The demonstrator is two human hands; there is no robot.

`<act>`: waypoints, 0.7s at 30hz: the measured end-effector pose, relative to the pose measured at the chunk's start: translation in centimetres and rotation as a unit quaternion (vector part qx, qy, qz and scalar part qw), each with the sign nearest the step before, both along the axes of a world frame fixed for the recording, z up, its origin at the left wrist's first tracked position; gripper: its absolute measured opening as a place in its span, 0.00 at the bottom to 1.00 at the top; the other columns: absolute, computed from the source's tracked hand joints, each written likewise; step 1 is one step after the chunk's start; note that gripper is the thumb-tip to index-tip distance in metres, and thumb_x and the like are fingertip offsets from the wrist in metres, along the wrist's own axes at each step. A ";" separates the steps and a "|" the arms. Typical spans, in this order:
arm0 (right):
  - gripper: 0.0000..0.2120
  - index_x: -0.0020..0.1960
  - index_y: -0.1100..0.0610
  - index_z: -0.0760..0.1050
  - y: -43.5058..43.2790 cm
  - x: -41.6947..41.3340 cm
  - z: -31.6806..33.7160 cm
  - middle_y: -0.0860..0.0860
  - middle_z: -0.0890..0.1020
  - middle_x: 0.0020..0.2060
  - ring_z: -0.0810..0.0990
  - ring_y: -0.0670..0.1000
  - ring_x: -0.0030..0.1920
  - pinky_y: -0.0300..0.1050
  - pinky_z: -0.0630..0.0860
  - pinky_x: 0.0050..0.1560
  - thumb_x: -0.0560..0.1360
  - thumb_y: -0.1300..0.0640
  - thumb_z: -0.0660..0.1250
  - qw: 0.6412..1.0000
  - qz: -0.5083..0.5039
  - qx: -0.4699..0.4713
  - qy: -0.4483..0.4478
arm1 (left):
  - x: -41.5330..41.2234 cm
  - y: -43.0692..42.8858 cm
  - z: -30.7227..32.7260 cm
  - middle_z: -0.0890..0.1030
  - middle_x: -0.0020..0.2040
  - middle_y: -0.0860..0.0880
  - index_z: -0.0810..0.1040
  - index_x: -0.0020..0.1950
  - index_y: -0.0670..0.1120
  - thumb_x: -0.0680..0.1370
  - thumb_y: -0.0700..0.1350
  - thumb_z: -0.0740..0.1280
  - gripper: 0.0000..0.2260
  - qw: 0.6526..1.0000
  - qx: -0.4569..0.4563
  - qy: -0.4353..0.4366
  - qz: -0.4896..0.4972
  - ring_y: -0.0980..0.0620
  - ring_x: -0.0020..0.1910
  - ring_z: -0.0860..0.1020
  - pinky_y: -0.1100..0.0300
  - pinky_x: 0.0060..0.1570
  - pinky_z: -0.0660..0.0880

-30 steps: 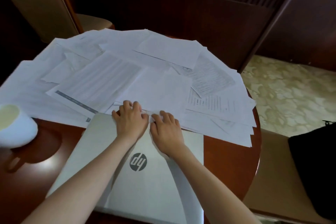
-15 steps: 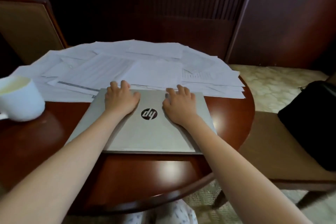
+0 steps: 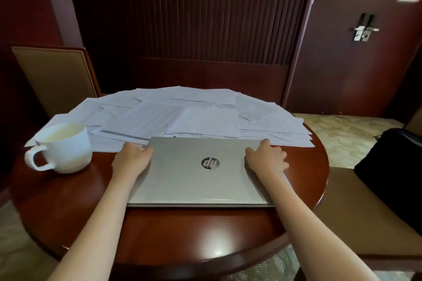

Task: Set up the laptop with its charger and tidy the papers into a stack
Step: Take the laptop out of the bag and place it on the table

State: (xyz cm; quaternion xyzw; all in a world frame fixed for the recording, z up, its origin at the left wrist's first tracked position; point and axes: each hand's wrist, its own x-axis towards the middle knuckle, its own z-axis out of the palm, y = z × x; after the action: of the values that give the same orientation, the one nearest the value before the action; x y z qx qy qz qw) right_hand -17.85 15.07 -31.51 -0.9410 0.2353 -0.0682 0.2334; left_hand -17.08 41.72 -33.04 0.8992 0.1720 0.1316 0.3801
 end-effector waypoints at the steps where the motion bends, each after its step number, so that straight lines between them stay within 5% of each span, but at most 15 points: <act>1: 0.21 0.67 0.57 0.63 0.0 0.1 0.1 0.61 0.68 0.64 0.64 0.60 0.64 0.55 0.63 0.61 0.77 0.50 0.57 1.000 -0.005 0.020 -0.009 | -0.1 0.1 -0.1 0.79 0.39 0.41 0.76 0.37 0.41 0.74 0.52 0.61 0.15 1.000 -0.020 -0.013 0.001 0.42 0.41 0.75 0.57 0.35 0.65; 6: 0.18 0.65 0.58 0.65 1.1 0.7 0.7 0.60 0.69 0.63 0.64 0.60 0.64 0.55 0.62 0.62 0.77 0.54 0.57 0.995 0.008 0.074 -0.071 | -0.6 0.8 -0.2 0.81 0.45 0.38 0.81 0.44 0.36 0.75 0.47 0.63 0.14 0.995 -0.061 -0.067 0.034 0.40 0.47 0.76 0.54 0.46 0.71; 14: 0.19 0.65 0.57 0.65 2.5 3.1 -0.4 0.59 0.75 0.59 0.64 0.59 0.64 0.54 0.62 0.60 0.75 0.56 0.58 0.995 0.034 0.085 -0.050 | -0.7 1.8 -0.2 0.76 0.35 0.43 0.78 0.39 0.38 0.76 0.48 0.62 0.14 0.998 0.011 -0.010 0.064 0.41 0.41 0.73 0.57 0.39 0.64; 21: 0.19 0.67 0.57 0.64 2.7 2.7 -0.5 0.60 0.70 0.64 0.64 0.60 0.65 0.55 0.61 0.62 0.77 0.53 0.55 0.999 0.049 0.010 -0.023 | -0.9 1.6 -0.4 0.76 0.36 0.44 0.78 0.42 0.37 0.76 0.47 0.60 0.14 0.994 0.090 -0.006 0.070 0.42 0.41 0.72 0.58 0.36 0.63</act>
State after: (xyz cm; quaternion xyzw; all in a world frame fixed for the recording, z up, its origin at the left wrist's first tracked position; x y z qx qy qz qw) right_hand -15.11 17.78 -32.00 -0.9471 0.1846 -0.0759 0.2513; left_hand -17.99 43.33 -33.48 0.9147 0.2195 0.1780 0.2889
